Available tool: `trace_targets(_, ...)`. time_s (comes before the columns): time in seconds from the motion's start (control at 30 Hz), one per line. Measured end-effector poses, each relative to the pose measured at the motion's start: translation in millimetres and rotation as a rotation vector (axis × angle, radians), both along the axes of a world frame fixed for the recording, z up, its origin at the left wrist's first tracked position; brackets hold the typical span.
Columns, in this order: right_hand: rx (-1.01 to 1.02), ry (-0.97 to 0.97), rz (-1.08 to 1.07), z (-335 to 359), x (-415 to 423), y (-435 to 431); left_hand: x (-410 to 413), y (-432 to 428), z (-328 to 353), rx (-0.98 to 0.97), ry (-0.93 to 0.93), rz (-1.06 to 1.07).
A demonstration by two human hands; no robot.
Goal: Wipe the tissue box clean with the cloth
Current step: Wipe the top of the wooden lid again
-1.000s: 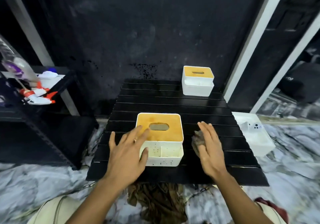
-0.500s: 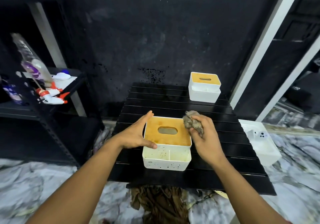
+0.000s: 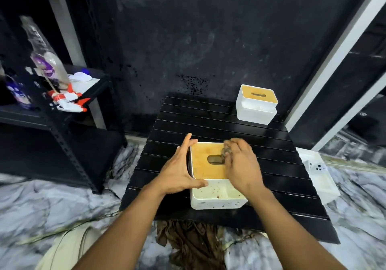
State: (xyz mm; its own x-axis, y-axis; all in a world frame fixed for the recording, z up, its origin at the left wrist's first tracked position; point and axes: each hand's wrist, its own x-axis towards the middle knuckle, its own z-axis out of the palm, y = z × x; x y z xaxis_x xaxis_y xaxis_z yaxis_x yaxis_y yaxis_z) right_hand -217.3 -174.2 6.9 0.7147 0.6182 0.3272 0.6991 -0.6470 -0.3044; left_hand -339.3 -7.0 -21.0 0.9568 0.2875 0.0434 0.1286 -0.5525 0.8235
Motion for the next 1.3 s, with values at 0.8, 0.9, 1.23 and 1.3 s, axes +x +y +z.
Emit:
trace_targets(0.8, 0.039, 0.173, 0.334, 10.6, 14.7, -31.0, 3.7, -17.3, -8.2, -0.132, -0.042, 0.073)
trace_targets(0.9, 0.127, 0.064, -0.033, 2.5, 30.4, -34.6, 6.4, -19.8, -4.7, -0.109, -0.023, 0.055)
trace_targets(1.23, 0.078, 0.37, 0.502, 18.8, -29.6, 16.4, 5.1, -25.4, -4.4, -0.17, -0.042, 0.07)
trace_targets(1.3, 0.047, 0.351, 0.587, 16.7, -27.6, -3.6, 5.3, -27.1, -4.0, -0.143, -0.05, 0.063)
